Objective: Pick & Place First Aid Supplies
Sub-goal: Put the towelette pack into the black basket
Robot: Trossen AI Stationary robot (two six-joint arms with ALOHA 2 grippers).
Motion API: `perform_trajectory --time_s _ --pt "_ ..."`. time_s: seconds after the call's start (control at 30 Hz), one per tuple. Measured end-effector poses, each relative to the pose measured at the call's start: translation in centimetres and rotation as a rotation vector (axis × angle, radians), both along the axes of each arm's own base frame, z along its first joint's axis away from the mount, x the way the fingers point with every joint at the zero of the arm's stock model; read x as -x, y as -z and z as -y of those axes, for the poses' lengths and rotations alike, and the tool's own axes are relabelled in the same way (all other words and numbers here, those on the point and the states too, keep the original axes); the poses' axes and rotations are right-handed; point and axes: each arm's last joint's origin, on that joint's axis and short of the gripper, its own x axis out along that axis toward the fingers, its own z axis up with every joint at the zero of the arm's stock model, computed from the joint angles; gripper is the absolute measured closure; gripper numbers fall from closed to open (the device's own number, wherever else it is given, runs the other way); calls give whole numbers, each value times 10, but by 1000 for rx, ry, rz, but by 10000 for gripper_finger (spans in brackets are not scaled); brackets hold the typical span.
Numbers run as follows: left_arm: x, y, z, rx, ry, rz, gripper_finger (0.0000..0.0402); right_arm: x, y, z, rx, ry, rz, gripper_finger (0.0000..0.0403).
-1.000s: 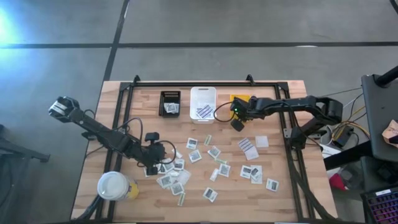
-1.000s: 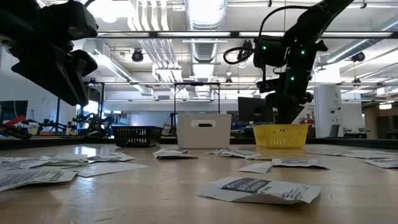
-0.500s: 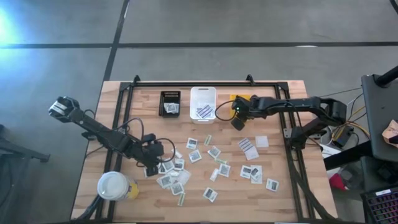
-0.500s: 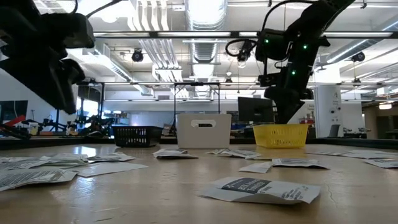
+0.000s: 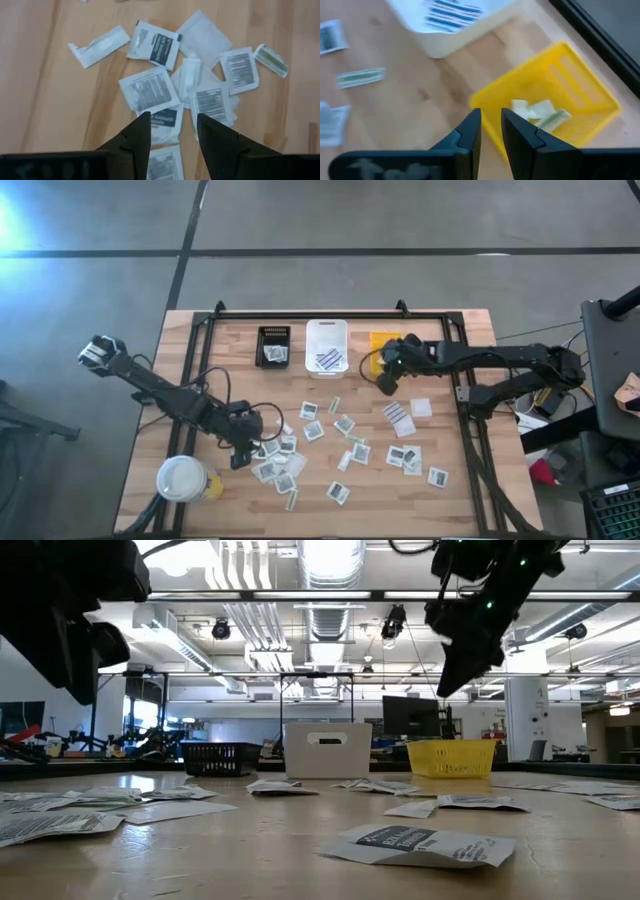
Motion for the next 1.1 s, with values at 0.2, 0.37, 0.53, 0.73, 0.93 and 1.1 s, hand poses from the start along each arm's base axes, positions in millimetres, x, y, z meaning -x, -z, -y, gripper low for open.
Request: perform_trajectory --time_s 0.2,0.37,0.53,0.73,0.93,1.1 --pt "7 -11 -3 8 -57 -129 250 -4 -3 -33 4 -146 14 349" --pt "15 -9 -3 98 -121 -257 250 -9 3 -55 7 -230 -7 355" --pt "19 -1 0 136 -128 -318 250 -15 8 -62 14 -256 0 355" --pt "26 17 -2 121 -159 -367 250 -19 12 -62 18 -252 -11 358" --pt "28 35 -1 109 -96 -337 251 -21 16 -61 33 -246 -30 360" --pt "25 47 0 52 -55 -362 251 -22 17 -62 34 -249 -39 360"
